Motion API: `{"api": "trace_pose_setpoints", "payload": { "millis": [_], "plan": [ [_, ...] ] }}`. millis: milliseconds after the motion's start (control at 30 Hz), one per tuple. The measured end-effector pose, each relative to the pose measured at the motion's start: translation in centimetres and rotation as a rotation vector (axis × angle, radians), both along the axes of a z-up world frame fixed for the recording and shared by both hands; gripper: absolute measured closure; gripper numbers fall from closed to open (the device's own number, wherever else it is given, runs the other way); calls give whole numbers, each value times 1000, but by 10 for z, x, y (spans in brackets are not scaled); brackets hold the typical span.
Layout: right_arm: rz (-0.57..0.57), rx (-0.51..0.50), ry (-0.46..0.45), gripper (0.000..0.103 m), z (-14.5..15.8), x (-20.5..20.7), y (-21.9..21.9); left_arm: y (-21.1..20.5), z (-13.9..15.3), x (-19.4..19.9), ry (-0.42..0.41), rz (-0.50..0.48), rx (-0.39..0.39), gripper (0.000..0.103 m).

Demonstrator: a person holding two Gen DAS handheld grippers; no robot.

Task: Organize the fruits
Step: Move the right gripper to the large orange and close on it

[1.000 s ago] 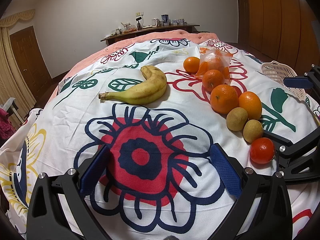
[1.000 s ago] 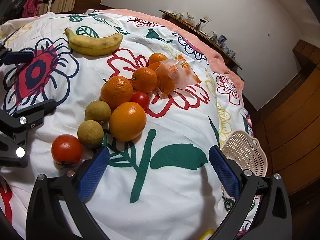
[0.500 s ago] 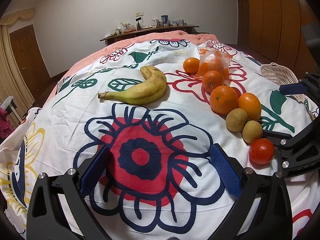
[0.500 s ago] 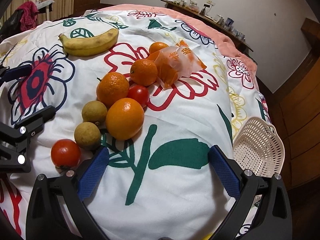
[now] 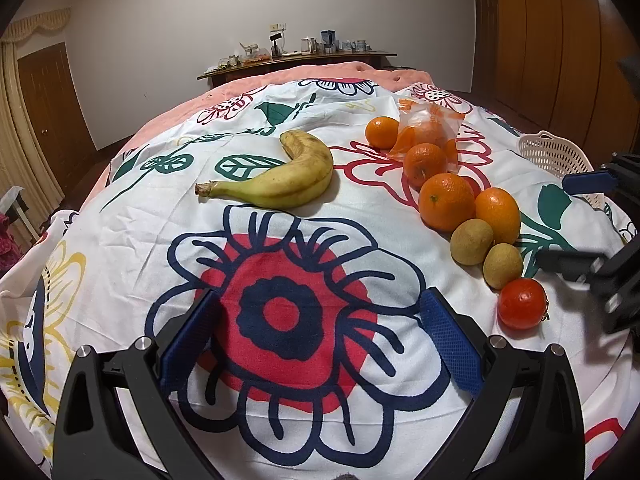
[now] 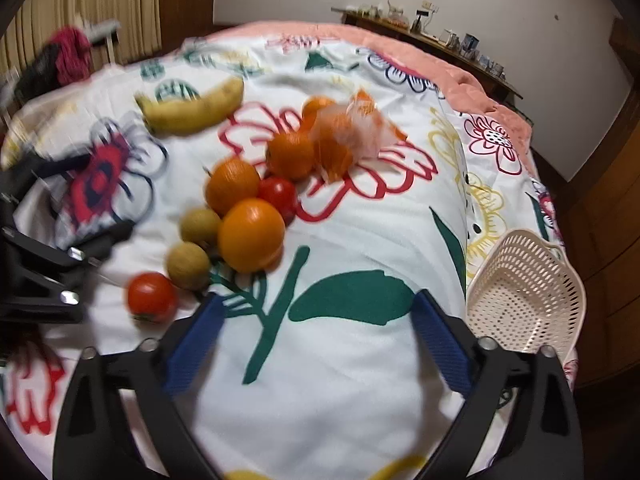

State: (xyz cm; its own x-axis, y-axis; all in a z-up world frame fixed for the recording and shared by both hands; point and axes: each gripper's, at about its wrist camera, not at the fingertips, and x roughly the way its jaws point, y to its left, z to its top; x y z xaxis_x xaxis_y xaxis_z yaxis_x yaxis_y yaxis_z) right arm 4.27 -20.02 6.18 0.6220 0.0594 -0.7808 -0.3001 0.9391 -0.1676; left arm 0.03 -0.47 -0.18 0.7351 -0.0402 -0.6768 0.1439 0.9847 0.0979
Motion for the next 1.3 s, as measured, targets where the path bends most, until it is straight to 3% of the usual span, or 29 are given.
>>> {"api": "trace_pose_setpoints", "payload": {
  "millis": [200, 267, 367, 600, 833, 1033, 1300],
  "plan": [
    [72, 59, -46, 26, 18, -7, 8, 2, 0, 2, 8, -3, -12, 2],
    [89, 99, -24, 42, 19, -3, 13, 1, 0, 2, 11, -5, -19, 2],
    [81, 137, 7, 52, 17, 5, 15, 6, 1, 4, 15, -6, -29, 2],
    [28, 197, 99, 57, 6, 29, 15, 7, 4, 4, 12, 2, -32, 2],
    [-1, 263, 169, 60, -1, 45, 13, 26, 20, 8, -42, 74, -26, 2],
    [-22, 380, 230, 63, -7, 54, -1, 46, 35, 17, -73, 107, -20, 2],
    [-19, 402, 224, 64, -6, 50, -2, 47, 43, 30, -85, 100, -5, 2]
  ]
}}
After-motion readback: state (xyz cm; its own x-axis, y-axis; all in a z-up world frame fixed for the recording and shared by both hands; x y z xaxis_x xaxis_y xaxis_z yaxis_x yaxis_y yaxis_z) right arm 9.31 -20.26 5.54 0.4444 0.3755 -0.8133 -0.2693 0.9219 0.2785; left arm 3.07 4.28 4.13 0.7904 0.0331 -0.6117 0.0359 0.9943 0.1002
